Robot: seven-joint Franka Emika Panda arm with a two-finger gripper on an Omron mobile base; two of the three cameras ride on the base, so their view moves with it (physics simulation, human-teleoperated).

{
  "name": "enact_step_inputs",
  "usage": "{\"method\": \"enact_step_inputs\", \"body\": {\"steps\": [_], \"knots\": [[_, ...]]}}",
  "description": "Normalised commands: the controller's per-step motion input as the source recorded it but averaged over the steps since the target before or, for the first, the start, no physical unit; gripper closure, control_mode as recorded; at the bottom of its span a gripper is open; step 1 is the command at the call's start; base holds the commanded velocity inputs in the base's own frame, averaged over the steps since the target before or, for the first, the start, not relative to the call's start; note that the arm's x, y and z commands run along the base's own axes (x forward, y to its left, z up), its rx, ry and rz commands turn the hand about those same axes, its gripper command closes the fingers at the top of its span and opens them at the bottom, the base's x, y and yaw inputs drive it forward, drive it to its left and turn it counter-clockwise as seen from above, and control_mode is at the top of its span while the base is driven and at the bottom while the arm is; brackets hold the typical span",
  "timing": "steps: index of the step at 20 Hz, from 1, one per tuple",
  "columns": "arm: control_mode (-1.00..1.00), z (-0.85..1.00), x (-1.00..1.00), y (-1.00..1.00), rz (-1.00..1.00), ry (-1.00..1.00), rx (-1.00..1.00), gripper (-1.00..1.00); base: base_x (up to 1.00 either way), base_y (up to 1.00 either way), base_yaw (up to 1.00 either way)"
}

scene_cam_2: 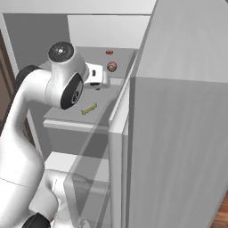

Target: Pick the egg and butter from the fridge and place them by the bowl for mixing.

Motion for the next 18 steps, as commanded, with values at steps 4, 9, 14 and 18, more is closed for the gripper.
{"method": "enact_step_inputs", "body": {"steps": [4,9,14,18], "knots": [[-1.0,0.44,0.0,0.0,0.0,-0.09,-0.04,-1.0,0.0,0.0,0.0],[-1.0,0.56,0.17,0.0,-0.01,0.0,-0.06,-1.0,0.0,0.0,0.0],[-1.0,0.26,0.53,-0.02,-0.01,0.0,0.0,-1.0,0.0,0.0,0.0],[-1.0,0.0,0.51,-0.08,0.0,0.0,0.06,-1.0,0.0,0.0,0.0]]}}
